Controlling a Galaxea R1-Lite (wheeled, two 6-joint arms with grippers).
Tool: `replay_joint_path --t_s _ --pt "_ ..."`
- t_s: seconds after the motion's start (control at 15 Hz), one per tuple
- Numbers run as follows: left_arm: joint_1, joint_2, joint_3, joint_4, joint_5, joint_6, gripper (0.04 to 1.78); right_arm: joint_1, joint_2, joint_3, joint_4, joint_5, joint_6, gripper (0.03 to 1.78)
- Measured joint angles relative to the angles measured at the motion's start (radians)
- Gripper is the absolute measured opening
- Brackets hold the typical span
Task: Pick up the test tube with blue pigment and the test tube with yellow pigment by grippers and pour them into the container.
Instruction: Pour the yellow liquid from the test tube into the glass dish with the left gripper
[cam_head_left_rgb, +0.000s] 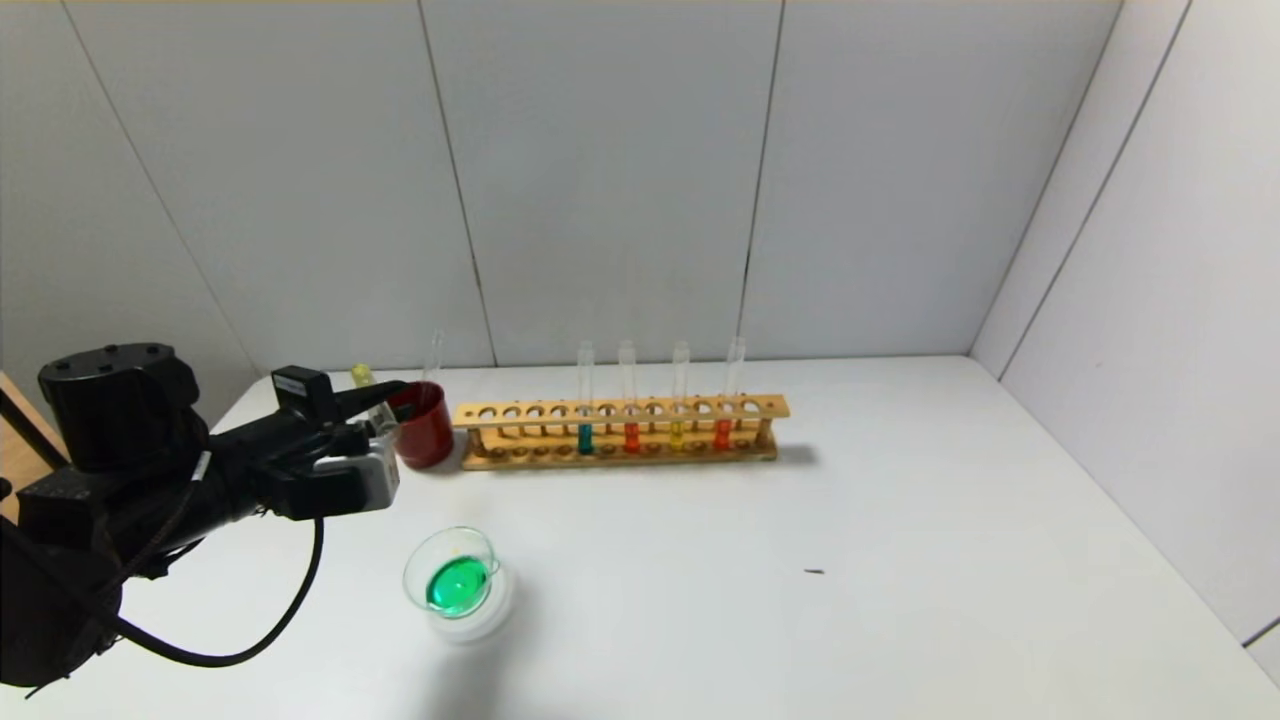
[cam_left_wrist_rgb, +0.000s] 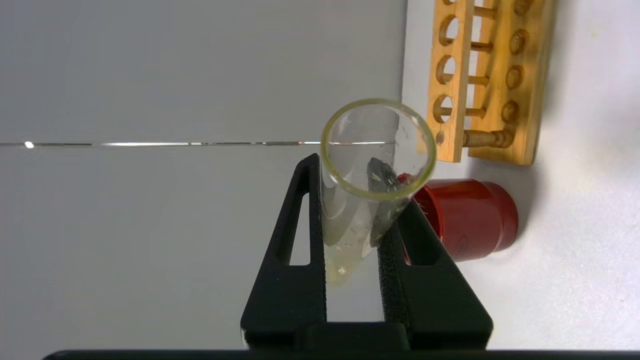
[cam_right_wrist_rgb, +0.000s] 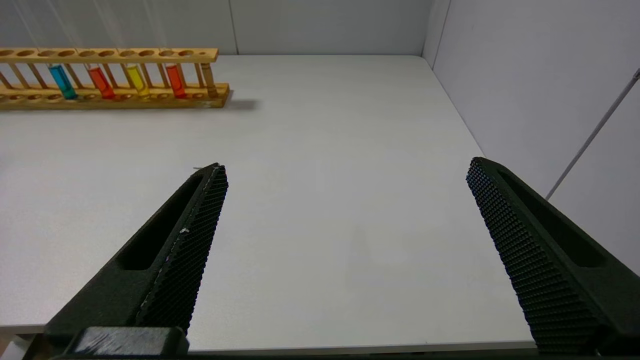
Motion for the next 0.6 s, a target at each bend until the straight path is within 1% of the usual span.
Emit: replay_joint_path --t_s 0.6 --pt "0.009 0.091 0.003 0.001 -0.003 0.239 0.34 0.0 0.0 0.0 0.0 0.0 0.0 1.75"
